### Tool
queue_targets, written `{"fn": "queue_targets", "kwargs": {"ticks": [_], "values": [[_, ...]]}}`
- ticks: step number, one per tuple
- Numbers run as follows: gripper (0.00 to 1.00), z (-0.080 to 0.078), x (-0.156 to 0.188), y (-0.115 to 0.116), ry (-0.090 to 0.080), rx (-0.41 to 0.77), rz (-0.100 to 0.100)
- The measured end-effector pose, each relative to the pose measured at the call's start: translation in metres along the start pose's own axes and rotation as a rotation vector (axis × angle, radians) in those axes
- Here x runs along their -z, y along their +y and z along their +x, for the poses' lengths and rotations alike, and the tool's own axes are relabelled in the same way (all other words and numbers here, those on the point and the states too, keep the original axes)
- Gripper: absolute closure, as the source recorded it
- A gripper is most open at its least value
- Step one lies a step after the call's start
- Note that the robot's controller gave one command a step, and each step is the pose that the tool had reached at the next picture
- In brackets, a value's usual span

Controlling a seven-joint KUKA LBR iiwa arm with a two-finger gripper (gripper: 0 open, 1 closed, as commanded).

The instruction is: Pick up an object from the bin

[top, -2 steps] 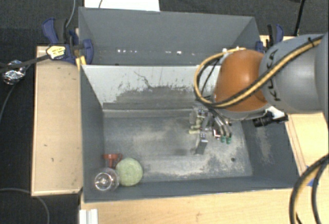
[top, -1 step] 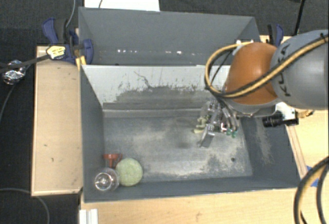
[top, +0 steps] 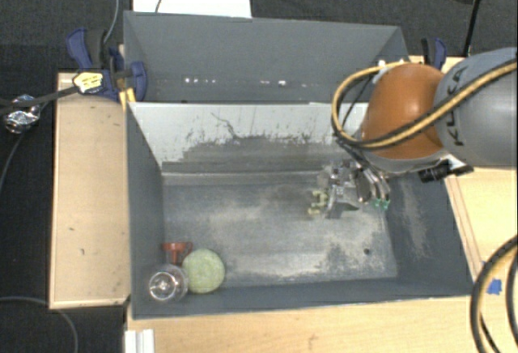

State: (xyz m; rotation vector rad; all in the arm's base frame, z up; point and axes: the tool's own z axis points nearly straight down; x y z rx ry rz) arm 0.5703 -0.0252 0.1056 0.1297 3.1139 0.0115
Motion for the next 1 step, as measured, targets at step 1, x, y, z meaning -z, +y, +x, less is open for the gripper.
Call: {"fn": "queue_targets", "kwargs": {"ticks": [1], "values": [[1.00,0.0000,0.0000,0.0000,0.000,-0.001,0.000]]}}
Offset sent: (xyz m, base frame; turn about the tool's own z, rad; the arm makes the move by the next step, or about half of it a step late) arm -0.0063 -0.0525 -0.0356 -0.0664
